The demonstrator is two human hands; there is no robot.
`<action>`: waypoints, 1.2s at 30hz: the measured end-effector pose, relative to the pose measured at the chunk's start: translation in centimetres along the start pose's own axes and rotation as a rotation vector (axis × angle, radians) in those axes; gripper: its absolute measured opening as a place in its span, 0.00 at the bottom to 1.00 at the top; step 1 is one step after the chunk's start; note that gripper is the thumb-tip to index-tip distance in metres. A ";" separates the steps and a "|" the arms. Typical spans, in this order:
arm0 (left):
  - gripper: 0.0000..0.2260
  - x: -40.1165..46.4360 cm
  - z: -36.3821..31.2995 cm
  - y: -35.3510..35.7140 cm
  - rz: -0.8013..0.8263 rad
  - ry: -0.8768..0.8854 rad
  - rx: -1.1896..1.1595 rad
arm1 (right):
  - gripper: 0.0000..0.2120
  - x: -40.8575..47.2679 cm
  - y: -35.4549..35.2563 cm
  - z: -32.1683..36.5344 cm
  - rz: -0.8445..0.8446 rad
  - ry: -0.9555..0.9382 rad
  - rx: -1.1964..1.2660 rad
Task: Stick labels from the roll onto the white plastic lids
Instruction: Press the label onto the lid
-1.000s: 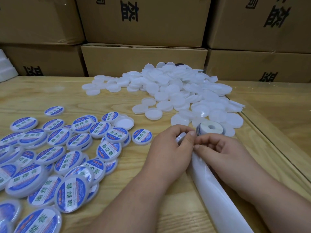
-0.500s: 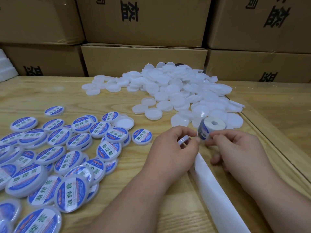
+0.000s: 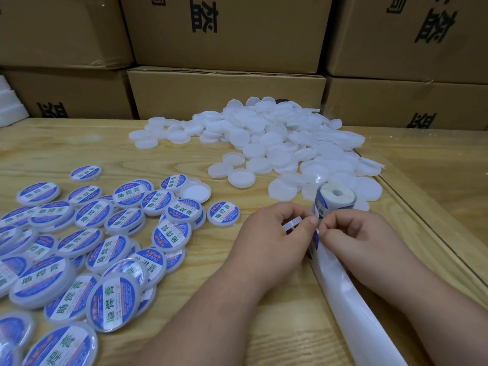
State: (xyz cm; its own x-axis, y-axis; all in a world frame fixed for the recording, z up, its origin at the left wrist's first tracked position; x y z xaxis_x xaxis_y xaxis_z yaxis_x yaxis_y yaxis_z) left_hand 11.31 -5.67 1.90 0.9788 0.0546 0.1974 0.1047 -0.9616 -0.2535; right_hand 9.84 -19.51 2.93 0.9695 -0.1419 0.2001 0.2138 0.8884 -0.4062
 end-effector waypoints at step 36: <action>0.12 1.2 1.7 -3.1 -0.264 -0.233 -0.400 | 0.15 0.0 -1.0 0.7 -0.118 -0.055 0.047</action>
State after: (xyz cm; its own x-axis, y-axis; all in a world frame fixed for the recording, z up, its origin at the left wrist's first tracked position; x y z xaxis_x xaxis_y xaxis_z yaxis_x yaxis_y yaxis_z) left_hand 12.45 -2.12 1.28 0.9462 0.3230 -0.0218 0.3220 -0.9321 0.1658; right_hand 9.54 -20.11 3.93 0.9297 -0.2232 0.2929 0.3184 0.8869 -0.3348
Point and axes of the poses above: each hand's wrist, its own x-axis towards the middle knuckle, its own y-axis out of the palm, z = x × y, the point moved 10 cm from there along x, towards the middle knuckle, and after that the axes turned 13 degrees about -z, right-handed, at the moved point
